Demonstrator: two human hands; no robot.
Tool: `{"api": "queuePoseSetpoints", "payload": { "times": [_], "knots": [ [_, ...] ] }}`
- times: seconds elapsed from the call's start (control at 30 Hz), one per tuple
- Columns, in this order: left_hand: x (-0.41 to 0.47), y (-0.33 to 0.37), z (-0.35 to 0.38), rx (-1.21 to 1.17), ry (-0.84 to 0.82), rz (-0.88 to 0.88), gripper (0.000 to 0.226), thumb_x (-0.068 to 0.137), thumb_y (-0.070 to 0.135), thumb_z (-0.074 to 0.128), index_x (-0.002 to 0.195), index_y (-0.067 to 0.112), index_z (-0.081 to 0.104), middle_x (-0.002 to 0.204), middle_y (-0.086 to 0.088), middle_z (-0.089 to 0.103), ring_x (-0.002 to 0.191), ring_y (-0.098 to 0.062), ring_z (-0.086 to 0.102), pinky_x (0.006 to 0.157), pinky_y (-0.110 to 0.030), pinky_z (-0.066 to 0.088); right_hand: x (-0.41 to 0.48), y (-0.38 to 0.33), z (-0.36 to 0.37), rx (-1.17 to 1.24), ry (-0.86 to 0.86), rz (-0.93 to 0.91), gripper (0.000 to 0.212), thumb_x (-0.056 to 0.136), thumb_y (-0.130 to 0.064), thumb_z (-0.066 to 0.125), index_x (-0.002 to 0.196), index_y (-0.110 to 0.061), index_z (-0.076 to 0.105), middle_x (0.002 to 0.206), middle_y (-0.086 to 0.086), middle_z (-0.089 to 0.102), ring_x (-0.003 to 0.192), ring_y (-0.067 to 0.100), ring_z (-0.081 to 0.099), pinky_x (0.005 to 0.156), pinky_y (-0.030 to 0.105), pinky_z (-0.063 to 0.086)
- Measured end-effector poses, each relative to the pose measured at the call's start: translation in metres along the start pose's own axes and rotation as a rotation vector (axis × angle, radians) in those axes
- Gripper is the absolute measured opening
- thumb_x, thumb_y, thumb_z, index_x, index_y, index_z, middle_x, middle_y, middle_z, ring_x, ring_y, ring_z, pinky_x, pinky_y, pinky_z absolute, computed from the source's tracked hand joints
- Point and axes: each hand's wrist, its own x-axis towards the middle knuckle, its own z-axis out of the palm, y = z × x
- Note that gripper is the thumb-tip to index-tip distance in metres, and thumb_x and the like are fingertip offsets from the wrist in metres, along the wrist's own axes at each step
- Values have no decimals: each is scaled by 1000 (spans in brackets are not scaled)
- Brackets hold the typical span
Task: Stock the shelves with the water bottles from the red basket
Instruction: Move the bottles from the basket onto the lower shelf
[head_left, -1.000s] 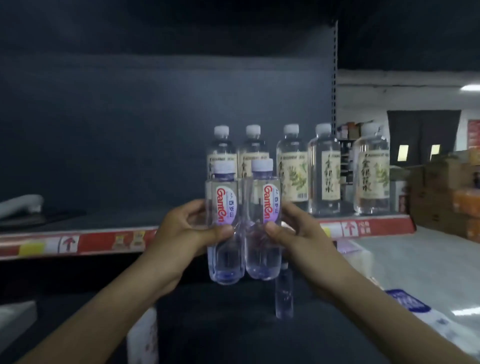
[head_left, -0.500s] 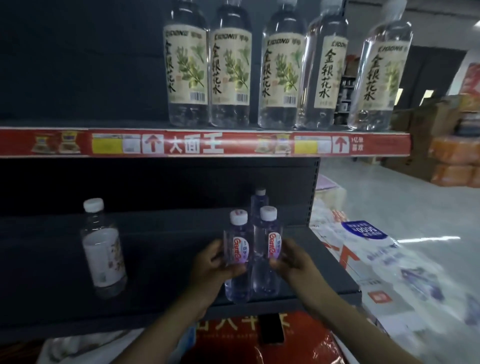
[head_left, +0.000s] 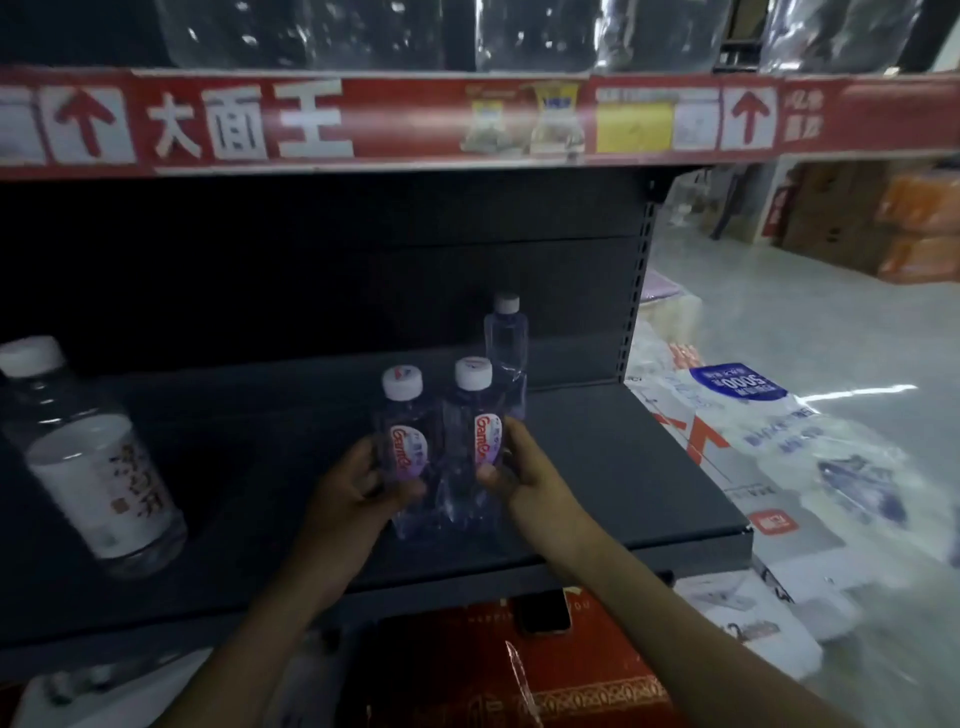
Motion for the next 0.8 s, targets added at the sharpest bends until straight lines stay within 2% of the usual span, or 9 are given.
{"api": "queuePoseSetpoints", "payload": {
  "times": [0.1, 0.23, 0.4, 0.47, 0.53, 0.57, 0.67, 0.73, 0.8],
  "knots": [
    [-6, -9, -2, -7, 3, -23, 60, 78, 5, 72, 129, 32, 54, 120, 14, 69, 111, -2, 63, 88, -22, 50, 11, 2, -12, 100, -12, 2, 55, 87, -6, 61, 140, -16, 49, 128, 3, 65, 118, 17, 63, 96, 29, 52],
    [-13, -21, 0, 17, 60, -64, 79, 79, 6, 75, 143, 33, 39, 129, 15, 59, 110, 6, 59, 89, -17, 46, 58, 12, -41, 109, 414, 75, 59, 85, -4, 64, 140, -5, 42, 109, -3, 61, 106, 21, 59, 92, 33, 47],
    [-16, -27, 4, 116, 71, -32, 70, 80, 4, 74, 133, 39, 45, 118, 15, 62, 103, 10, 60, 76, -4, 48, 110, 16, -30, -207, 326, 185, 98, 72, -28, 81, 147, -13, 20, 130, 5, 50, 119, 27, 56, 106, 47, 46],
    [-16, -30, 7, 138, 77, -22, 67, 80, 4, 74, 131, 39, 47, 117, 17, 63, 105, 10, 60, 78, -4, 48, 119, 7, -19, -191, 345, 147, 98, 52, -54, 61, 134, -10, 30, 130, 14, 53, 116, 32, 58, 104, 50, 46],
    [-17, -32, 8, 127, 92, -26, 65, 81, 5, 74, 130, 38, 48, 117, 17, 64, 105, 9, 60, 80, -5, 48, 120, -1, -17, -142, 403, 150, 92, 34, -62, 38, 110, -9, 35, 117, 15, 56, 100, 27, 55, 100, 47, 46],
    [-16, -32, 7, 124, 98, -29, 65, 81, 6, 73, 131, 38, 47, 118, 17, 63, 106, 9, 60, 82, -6, 48, 122, 2, -20, -169, 389, 143, 86, 37, -63, 41, 105, -10, 34, 108, 13, 56, 94, 24, 52, 94, 44, 45],
    [-14, -29, 3, 136, 90, -30, 60, 83, 14, 73, 129, 40, 44, 117, 16, 62, 106, 10, 59, 82, -6, 47, 118, 19, -45, -385, 224, 50, 46, 78, -24, 74, 110, -6, 46, 103, 6, 65, 91, 19, 61, 84, 37, 49],
    [-14, -28, 1, 168, 78, -25, 51, 82, 18, 73, 118, 41, 46, 113, 19, 62, 101, 15, 58, 76, -5, 47, 114, 29, -65, -356, 135, 60, 34, 77, 1, 70, 109, 2, 60, 100, 18, 71, 88, 21, 65, 83, 42, 52],
    [-14, -28, 1, 208, 62, -19, 47, 81, 20, 74, 109, 43, 45, 110, 24, 61, 99, 16, 59, 77, -9, 46, 105, 22, -75, -284, 77, 84, 31, 66, 3, 61, 96, 6, 66, 92, 25, 70, 84, 27, 64, 82, 44, 52]
  ]
}}
